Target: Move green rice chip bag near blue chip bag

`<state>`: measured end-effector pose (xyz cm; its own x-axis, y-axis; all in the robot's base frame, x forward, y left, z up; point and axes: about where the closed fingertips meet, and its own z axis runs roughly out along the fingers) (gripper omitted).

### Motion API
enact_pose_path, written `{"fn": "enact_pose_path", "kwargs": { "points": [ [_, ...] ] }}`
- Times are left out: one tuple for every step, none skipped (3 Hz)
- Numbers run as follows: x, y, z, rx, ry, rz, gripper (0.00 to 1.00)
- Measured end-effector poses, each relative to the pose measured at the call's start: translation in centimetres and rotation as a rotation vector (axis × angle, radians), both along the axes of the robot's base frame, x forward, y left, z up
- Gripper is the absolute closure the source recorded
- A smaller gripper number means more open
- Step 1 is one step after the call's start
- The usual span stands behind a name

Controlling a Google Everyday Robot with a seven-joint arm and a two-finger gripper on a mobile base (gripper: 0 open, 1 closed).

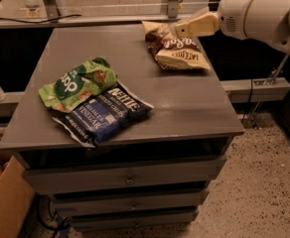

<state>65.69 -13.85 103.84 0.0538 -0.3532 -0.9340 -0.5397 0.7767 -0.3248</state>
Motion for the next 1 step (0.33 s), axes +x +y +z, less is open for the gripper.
{"fn": "enact_pose_path", "kwargs": {
  "points": [
    [-0.05, -0.18, 0.06, -0.005, -0.003, -0.004, 0.00]
  ]
}}
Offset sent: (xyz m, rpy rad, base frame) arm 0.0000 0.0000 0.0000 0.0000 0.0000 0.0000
